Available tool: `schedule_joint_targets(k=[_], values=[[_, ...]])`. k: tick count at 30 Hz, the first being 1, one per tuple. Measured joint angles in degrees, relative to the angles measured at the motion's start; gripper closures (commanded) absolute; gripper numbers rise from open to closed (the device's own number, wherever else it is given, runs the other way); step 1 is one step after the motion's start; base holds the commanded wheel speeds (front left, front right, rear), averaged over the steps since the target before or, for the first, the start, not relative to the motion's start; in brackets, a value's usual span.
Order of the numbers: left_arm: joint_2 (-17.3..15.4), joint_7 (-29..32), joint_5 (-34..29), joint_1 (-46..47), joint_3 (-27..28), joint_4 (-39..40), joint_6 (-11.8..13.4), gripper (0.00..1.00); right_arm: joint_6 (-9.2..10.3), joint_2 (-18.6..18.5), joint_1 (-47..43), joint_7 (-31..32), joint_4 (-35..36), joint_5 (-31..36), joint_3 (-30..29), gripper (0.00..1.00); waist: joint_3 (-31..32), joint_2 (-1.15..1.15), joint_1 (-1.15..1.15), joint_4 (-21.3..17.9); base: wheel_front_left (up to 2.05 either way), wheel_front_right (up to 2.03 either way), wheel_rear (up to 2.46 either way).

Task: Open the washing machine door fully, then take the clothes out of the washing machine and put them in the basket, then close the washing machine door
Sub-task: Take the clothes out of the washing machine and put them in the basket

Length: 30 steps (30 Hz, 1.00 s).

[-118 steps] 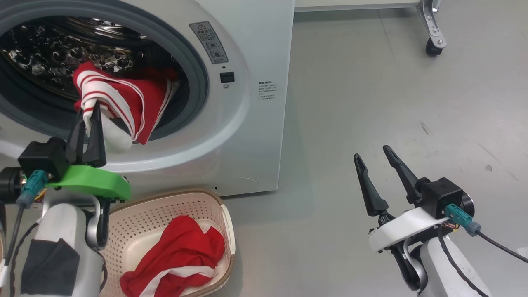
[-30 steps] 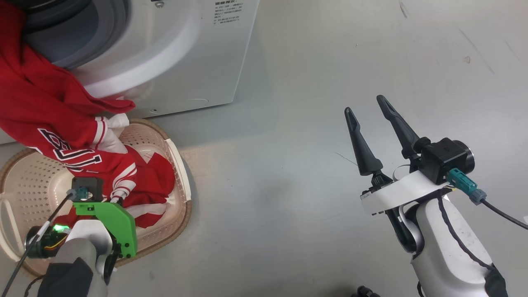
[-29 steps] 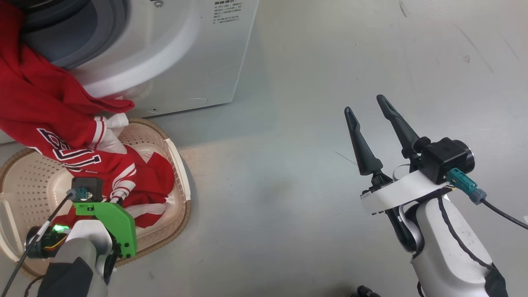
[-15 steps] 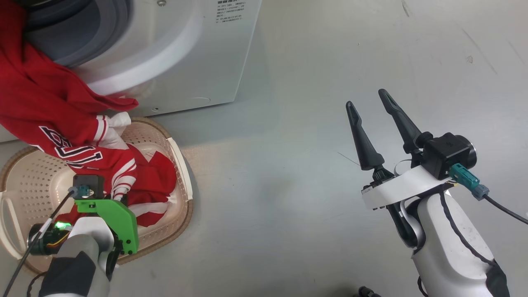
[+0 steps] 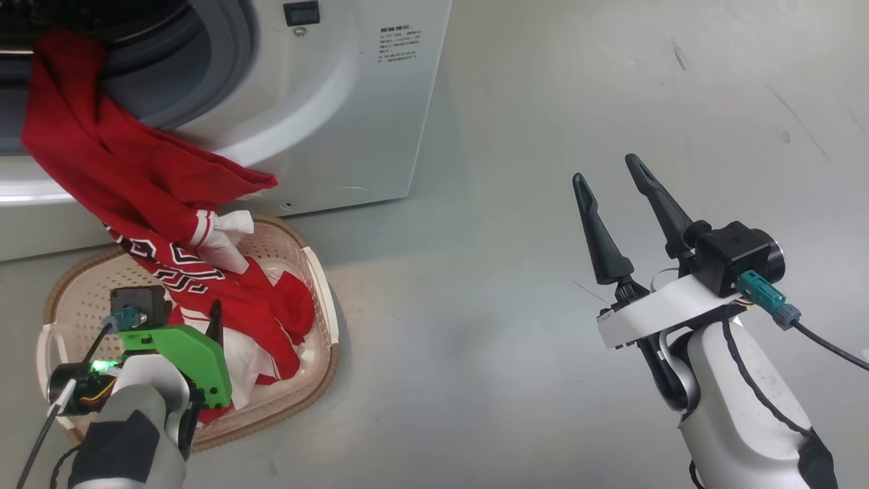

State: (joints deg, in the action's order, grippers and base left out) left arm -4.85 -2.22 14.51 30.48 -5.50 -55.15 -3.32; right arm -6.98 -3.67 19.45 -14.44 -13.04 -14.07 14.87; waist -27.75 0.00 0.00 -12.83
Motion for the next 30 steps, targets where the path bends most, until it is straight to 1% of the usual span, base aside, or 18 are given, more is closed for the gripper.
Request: schedule_joint_targets(k=[6, 10, 13, 23, 30], values=[[0.00, -5.03, 0.00, -0.04, 0.02, 0.08, -0.13, 0.00, 0.00, 0.00, -0.50, 0.00, -0.87, 0.02, -0.25, 0.00, 3.43, 0.00, 0.00, 1.19, 0.00, 0.00, 0.00], [0.07, -8.43, -0.67, -0.24, -1.16, 0.56, -1.32, 0.00, 0.00, 0.00, -1.97, 0.00, -1.59, 0.01, -1.16, 0.00, 5.97, 0.00, 0.00, 2.19, 0.00, 0.00, 0.00], [0.15, -10.53, -1.12, -0.48, -1.63, 1.09, -1.37, 0.00, 0.00, -0.22, -2.69, 0.00, -2.02, 0.01, -1.98, 0.00, 7.93, 0.00, 0.00, 3.00, 0.00, 0.00, 0.00], [0.30, -11.54, -1.44, -2.38, -1.45, 4.32, -1.59, 0.00, 0.00, -0.46, -5.12, 0.00, -2.38, 0.02, -2.15, 0.00, 13.88, 0.00, 0.00, 5.62, 0.00, 0.00, 0.00], [0.56, -12.04, -1.40, -4.07, -0.46, 8.66, -1.37, 0.00, 0.00, -0.35, -5.88, 0.00, -2.03, 0.02, -2.15, 0.00, 14.89, 0.00, 0.00, 6.31, 0.00, 0.00, 0.00]])
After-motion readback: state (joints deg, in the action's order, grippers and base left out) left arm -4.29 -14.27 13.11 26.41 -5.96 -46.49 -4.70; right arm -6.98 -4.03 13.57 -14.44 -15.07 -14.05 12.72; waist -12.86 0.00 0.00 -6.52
